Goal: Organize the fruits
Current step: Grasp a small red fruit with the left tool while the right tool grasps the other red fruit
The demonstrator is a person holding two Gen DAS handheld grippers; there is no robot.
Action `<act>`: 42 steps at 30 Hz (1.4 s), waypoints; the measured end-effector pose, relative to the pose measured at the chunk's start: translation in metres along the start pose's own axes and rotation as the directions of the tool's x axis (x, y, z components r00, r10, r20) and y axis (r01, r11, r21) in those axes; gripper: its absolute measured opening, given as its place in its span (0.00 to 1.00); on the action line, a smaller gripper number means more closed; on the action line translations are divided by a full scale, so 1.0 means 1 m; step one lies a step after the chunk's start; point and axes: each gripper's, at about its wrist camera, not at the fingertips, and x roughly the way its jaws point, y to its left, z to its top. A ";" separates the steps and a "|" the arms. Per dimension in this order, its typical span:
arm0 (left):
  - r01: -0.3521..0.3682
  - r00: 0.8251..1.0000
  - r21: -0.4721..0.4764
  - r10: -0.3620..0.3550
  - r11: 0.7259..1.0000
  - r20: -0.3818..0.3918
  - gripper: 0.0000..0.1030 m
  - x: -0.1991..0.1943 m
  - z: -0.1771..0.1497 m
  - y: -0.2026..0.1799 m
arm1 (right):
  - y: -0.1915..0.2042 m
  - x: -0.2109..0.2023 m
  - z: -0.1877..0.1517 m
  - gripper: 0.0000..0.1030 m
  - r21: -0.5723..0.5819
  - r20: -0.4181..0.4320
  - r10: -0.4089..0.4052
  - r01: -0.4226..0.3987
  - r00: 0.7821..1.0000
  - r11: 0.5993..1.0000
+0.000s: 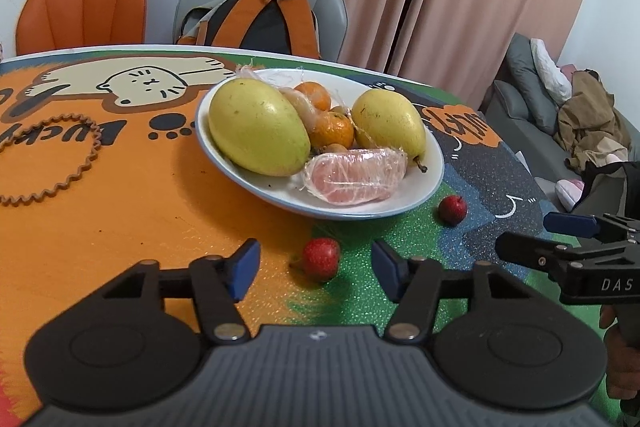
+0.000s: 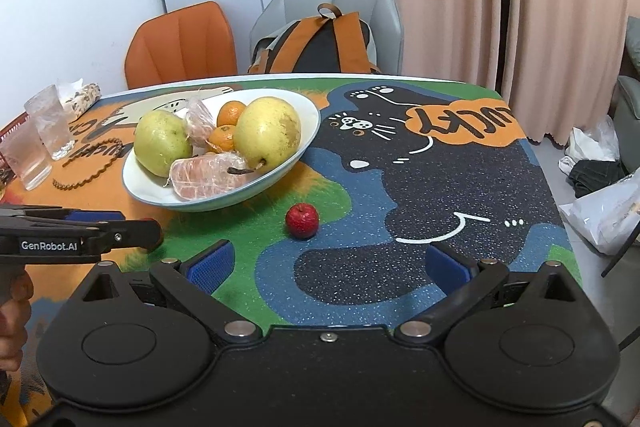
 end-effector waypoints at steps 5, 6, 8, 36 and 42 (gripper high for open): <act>0.017 1.000 -0.004 -0.017 1.000 -0.024 0.29 0.006 -0.002 0.001 | 0.003 0.005 0.002 0.98 -0.015 0.000 0.005 -0.005 1.000 1.000; 0.019 1.000 -0.006 -0.019 1.000 -0.023 0.23 0.006 -0.002 0.002 | 0.004 0.006 0.002 0.97 -0.020 -0.001 0.007 -0.007 1.000 1.000; 0.033 0.999 -0.011 -0.033 0.999 -0.016 0.20 0.004 -0.001 0.004 | 0.006 0.009 0.003 0.95 -0.030 -0.004 0.009 -0.010 1.000 1.000; -0.026 0.999 0.003 0.026 1.000 0.035 0.18 -0.025 0.011 0.021 | 0.019 0.047 0.018 0.57 -0.057 -0.041 0.020 -0.022 0.999 0.998; -0.036 0.998 -0.001 0.036 0.999 0.048 0.18 -0.029 0.014 0.025 | 0.021 0.050 0.016 0.21 -0.065 -0.050 0.037 -0.040 0.998 0.997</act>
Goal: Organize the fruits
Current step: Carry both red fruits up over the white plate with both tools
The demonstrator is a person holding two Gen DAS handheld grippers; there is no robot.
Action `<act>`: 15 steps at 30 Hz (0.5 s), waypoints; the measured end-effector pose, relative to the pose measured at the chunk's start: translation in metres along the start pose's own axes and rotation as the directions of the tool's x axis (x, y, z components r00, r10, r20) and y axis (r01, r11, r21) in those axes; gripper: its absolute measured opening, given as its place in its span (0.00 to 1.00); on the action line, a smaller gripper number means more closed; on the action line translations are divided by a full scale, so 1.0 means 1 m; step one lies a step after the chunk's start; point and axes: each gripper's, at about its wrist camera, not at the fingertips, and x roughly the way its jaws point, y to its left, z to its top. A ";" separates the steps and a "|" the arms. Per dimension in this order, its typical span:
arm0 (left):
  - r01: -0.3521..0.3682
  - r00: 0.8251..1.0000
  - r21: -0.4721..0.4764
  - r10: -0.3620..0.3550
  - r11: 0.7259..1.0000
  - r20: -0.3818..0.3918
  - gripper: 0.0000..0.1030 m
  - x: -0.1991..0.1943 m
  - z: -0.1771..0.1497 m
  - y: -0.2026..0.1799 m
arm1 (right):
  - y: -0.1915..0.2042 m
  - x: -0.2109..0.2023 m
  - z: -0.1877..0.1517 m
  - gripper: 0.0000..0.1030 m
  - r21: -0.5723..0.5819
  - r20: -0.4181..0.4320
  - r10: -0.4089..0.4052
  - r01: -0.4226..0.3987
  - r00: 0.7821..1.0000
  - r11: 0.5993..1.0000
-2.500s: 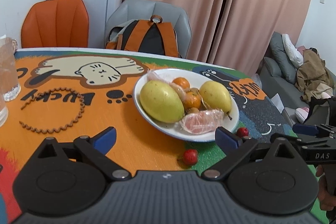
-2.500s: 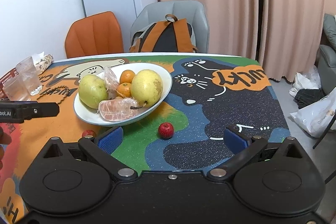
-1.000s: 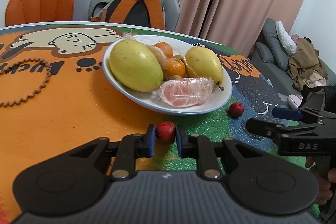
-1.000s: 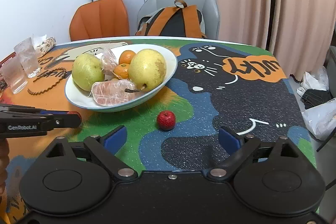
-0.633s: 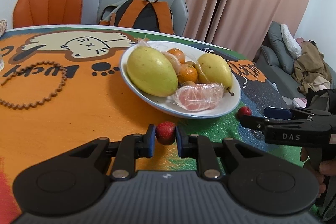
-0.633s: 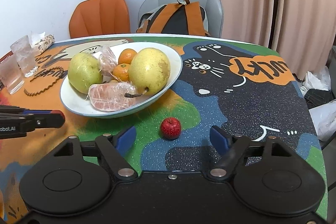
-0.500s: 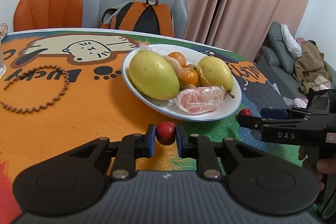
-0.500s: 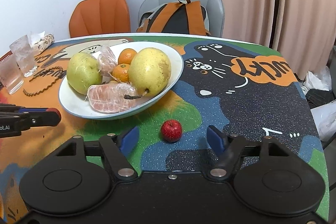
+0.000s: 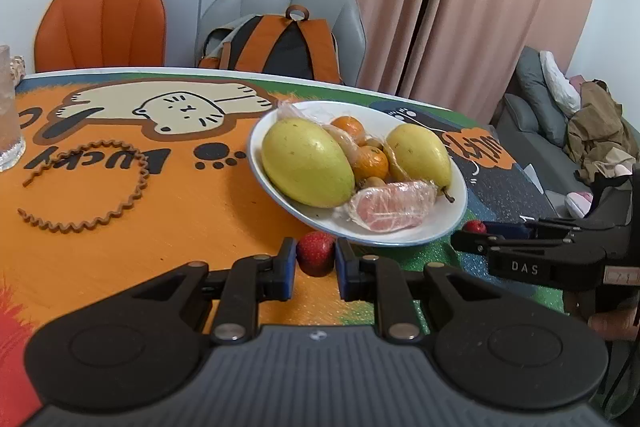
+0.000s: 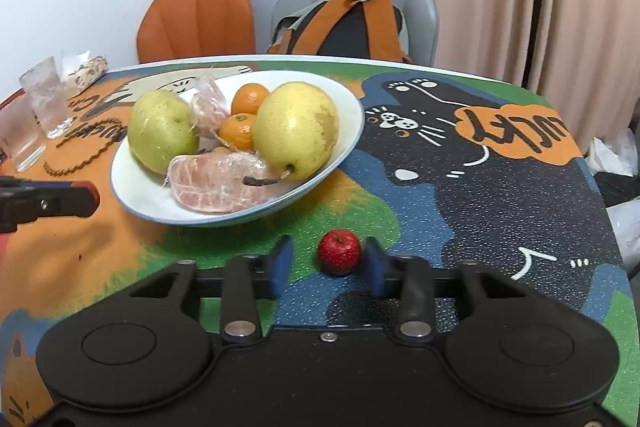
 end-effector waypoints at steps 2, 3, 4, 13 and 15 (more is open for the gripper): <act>-0.001 1.000 -0.006 0.001 1.000 0.003 0.18 -0.001 0.001 0.002 | -0.001 -0.001 0.001 0.21 0.016 -0.006 0.018 -0.018 1.000 1.000; -0.001 1.000 -0.008 0.001 1.000 0.007 0.18 -0.001 0.001 0.004 | -0.002 -0.002 0.001 0.21 0.018 -0.005 0.022 -0.022 1.000 1.000; 0.001 1.000 -0.009 -0.001 1.000 0.010 0.18 -0.001 0.002 0.004 | -0.001 -0.004 0.001 0.21 0.013 0.000 0.019 -0.019 1.000 1.000; 0.024 0.999 -0.006 -0.024 1.000 0.026 0.18 0.000 0.010 0.002 | -0.004 -0.021 0.001 0.21 0.027 0.025 -0.006 0.006 1.000 1.000; 0.030 0.999 -0.004 -0.030 1.000 0.030 0.18 0.001 0.012 0.001 | -0.005 -0.024 0.001 0.21 0.029 0.030 -0.013 0.012 0.999 0.999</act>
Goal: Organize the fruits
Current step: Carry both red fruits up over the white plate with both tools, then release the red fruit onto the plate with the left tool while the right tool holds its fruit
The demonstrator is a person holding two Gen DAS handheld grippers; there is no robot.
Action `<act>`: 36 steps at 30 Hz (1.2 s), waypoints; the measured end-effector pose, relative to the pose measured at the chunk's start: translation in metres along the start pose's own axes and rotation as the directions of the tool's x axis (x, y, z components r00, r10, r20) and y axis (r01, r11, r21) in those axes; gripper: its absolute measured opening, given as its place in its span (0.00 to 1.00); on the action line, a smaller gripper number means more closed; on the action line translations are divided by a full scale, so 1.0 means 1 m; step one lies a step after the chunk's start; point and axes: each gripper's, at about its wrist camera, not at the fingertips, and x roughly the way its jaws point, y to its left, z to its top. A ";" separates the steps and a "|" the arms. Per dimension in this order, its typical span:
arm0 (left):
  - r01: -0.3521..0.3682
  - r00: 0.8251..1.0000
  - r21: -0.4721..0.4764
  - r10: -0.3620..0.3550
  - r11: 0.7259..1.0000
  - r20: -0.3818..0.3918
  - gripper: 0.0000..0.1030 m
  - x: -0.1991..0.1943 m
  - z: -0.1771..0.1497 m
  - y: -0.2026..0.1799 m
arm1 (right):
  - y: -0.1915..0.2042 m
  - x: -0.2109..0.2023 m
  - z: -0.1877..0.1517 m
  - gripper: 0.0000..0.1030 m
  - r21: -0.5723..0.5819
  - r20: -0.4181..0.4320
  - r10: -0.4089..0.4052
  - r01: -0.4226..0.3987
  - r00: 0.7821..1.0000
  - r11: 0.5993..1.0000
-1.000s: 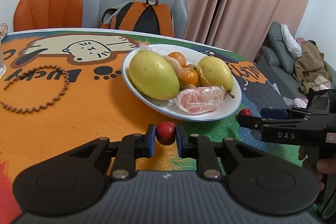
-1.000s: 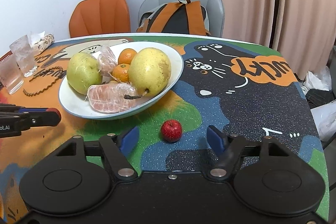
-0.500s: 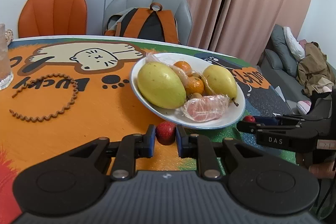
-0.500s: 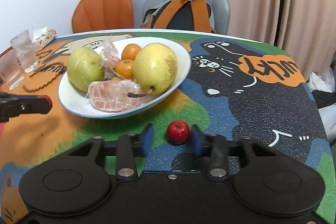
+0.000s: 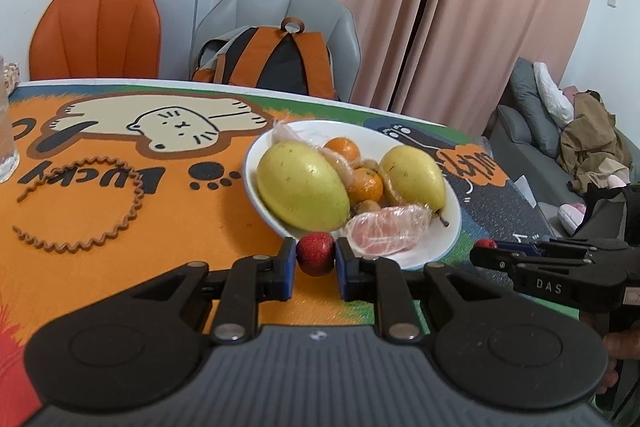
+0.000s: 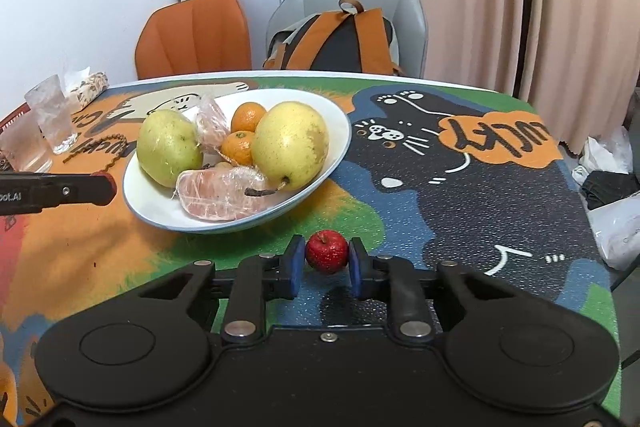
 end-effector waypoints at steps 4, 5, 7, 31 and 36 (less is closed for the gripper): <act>0.013 1.000 0.004 -0.013 1.000 0.002 0.18 0.004 0.005 -0.003 | -0.002 -0.006 -0.002 0.21 0.009 0.009 -0.003 0.003 1.000 1.000; 0.015 1.000 0.007 -0.015 1.000 0.003 0.18 0.005 0.006 -0.004 | -0.004 -0.008 -0.002 0.21 0.019 0.011 -0.003 0.002 1.000 1.000; 0.020 1.000 0.009 -0.020 1.000 0.005 0.18 0.008 0.008 -0.006 | -0.007 -0.012 -0.002 0.21 0.028 0.016 -0.007 0.007 1.000 1.000; 0.044 0.999 -0.013 -0.044 0.999 -0.004 0.22 0.028 0.025 -0.013 | 0.012 -0.052 0.029 0.21 0.005 0.127 0.013 -0.014 0.992 1.000; 0.034 0.999 -0.031 -0.035 0.999 -0.011 0.24 0.022 0.027 -0.006 | 0.021 -0.046 0.037 0.21 -0.011 0.130 0.024 -0.023 0.991 1.000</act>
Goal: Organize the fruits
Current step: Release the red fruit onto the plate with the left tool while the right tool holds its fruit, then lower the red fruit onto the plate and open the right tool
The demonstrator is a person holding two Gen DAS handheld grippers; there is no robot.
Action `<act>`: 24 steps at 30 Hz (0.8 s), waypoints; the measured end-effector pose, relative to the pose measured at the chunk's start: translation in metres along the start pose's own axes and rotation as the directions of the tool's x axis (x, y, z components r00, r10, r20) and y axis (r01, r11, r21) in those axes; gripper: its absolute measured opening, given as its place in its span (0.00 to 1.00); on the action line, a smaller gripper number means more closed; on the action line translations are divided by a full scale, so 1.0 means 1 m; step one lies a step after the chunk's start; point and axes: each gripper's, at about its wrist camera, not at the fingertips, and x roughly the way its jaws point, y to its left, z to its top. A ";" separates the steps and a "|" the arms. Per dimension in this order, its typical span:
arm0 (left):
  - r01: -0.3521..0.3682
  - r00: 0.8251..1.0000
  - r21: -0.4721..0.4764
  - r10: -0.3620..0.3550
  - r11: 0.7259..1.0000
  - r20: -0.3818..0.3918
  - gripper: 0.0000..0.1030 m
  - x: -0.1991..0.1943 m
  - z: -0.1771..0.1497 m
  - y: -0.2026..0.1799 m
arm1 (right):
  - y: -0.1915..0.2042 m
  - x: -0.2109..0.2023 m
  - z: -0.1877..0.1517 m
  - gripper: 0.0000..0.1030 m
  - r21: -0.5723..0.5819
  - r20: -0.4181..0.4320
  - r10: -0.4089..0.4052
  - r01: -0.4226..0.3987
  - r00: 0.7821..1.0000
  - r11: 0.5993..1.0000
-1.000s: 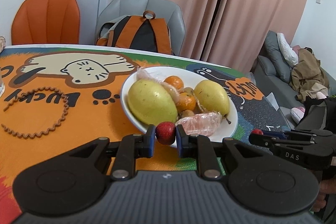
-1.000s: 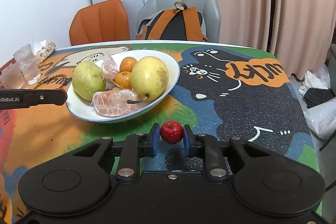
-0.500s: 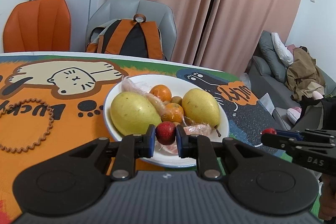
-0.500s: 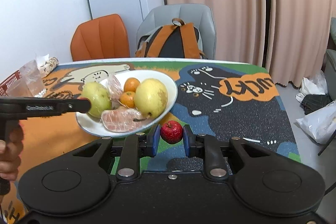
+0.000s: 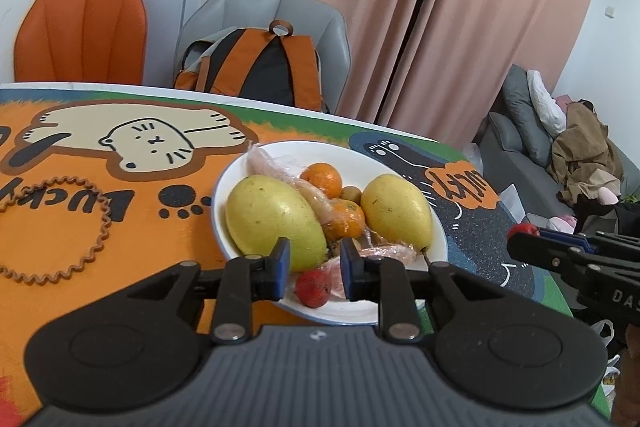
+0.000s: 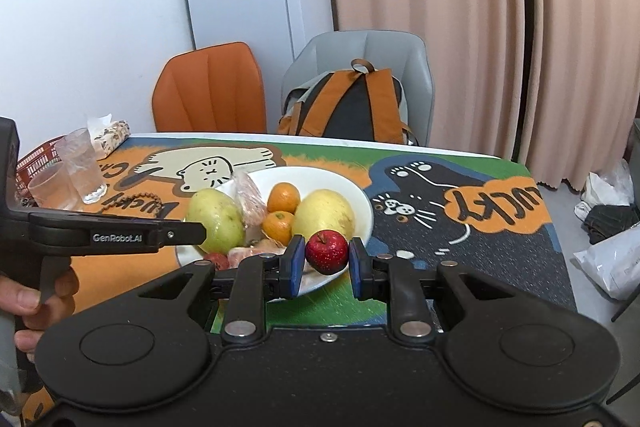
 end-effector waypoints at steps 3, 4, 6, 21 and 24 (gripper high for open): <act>-0.003 1.000 -0.011 0.003 1.000 0.013 0.34 -0.007 0.003 0.004 | 0.003 0.006 0.004 0.21 -0.003 0.002 0.003 -0.003 1.000 1.000; -0.006 1.000 -0.015 0.006 1.000 0.020 0.40 -0.010 0.004 0.006 | 0.004 0.008 0.005 0.21 -0.002 0.002 0.004 -0.004 1.000 1.000; -0.011 0.999 -0.026 0.012 1.000 0.034 0.47 -0.015 0.006 0.010 | 0.006 0.012 0.008 0.21 0.000 0.002 0.010 -0.010 1.000 1.000; -0.095 0.994 -0.060 0.098 0.994 0.046 0.86 -0.033 0.006 0.040 | 0.027 0.049 0.023 0.21 -0.018 -0.017 0.053 -0.053 0.998 0.998; -0.106 0.993 -0.069 0.109 0.992 0.041 0.89 -0.034 0.003 0.044 | 0.031 0.056 0.025 0.21 -0.023 -0.022 0.061 -0.062 0.998 0.998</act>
